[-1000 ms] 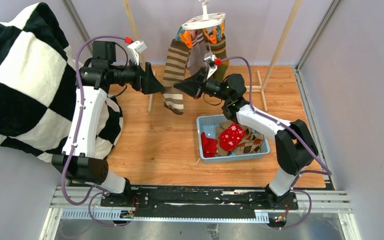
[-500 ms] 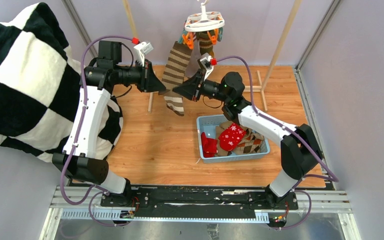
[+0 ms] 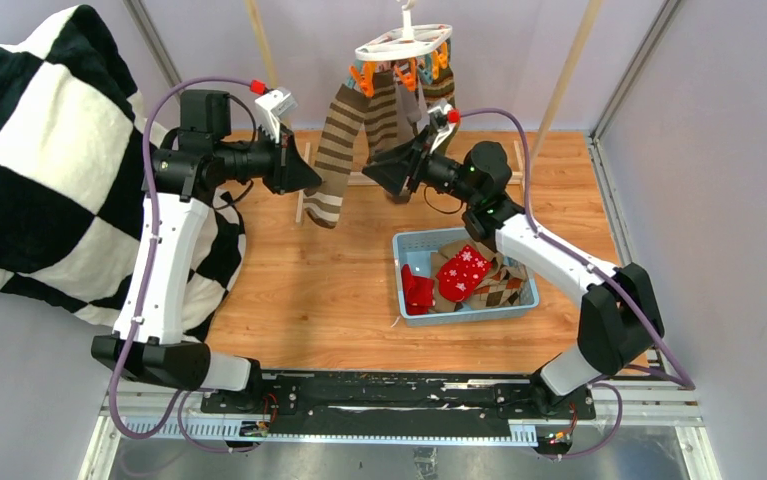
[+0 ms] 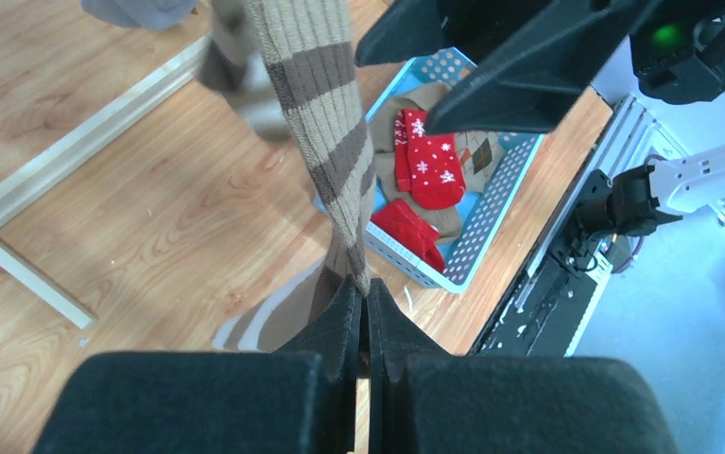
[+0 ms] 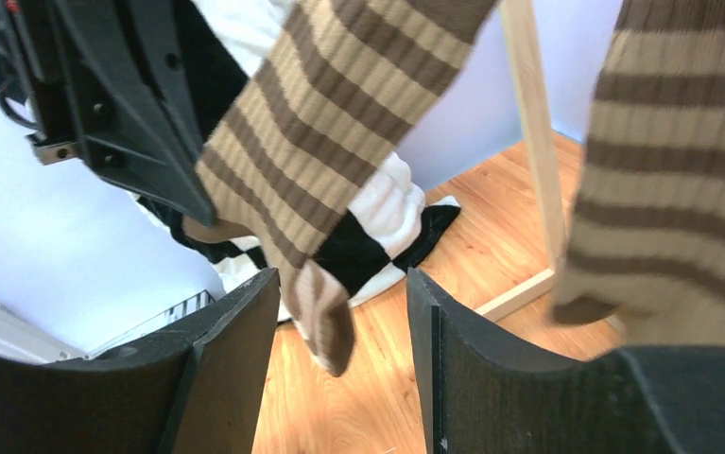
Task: Remove the socks clipped to the hanger
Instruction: Remove the sock from the hanger.
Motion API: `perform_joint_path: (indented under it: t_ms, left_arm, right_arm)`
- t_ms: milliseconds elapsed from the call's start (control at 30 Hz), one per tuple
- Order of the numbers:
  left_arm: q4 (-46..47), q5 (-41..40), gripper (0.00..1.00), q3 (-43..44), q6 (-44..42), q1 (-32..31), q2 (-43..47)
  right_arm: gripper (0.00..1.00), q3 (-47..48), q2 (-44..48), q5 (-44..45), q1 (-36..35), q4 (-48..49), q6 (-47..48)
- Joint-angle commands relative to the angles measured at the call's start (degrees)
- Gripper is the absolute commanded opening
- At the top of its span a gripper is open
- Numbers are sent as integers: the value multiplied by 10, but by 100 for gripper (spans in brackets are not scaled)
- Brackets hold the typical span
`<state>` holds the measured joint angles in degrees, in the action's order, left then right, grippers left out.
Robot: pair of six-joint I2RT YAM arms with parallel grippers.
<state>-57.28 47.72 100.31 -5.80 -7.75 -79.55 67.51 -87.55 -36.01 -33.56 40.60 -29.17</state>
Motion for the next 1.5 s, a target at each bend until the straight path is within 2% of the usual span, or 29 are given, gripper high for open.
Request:
perform_joint_path:
  t_ms: [0, 67, 100, 133, 167, 400, 567, 733, 900, 1067, 1333, 1467]
  left_arm:
    - [-4, 4, 0, 2, 0, -3, 19]
    - [-3, 15, 0, 4, 4, -3, 23]
    - [-3, 22, 0, 4, 6, -3, 25]
    - [-4, 29, 0, 1, 7, -3, 28]
    - [-4, 36, 0, -2, 7, -3, 30]
    - [-3, 78, 0, -23, 24, -7, 35]
    - [-4, 84, 0, -30, 28, -19, 43]
    - [-4, 74, 0, -26, 30, -52, 41]
    - [-4, 52, 0, -1, 31, -96, 19]
    - [-4, 47, 0, 33, 39, -136, -8]
    - [-4, 33, 0, 39, 32, -162, -18]
    - [-3, 28, 0, 37, 27, -163, -19]
  right_arm:
    - [62, -24, 26, 27, 17, -3, -19]
    - [77, -35, 40, 44, 17, -1, -18]
    - [89, -42, 49, 54, 17, 2, -20]
    - [96, -48, 57, 66, 15, 6, -24]
    - [98, -51, 63, 81, 11, 8, -25]
    - [100, 25, 22, 100, -3, 31, -95]
    - [99, 57, -11, 156, -6, 54, -157]
    - [94, 48, -3, 199, -25, 59, -166]
    - [93, -14, 33, 243, -35, 102, -187]
    - [92, -12, 45, 261, -37, 84, -191]
    - [92, 68, 9, 300, -36, 48, -171]
    - [87, 101, -22, 317, -35, 63, -182]
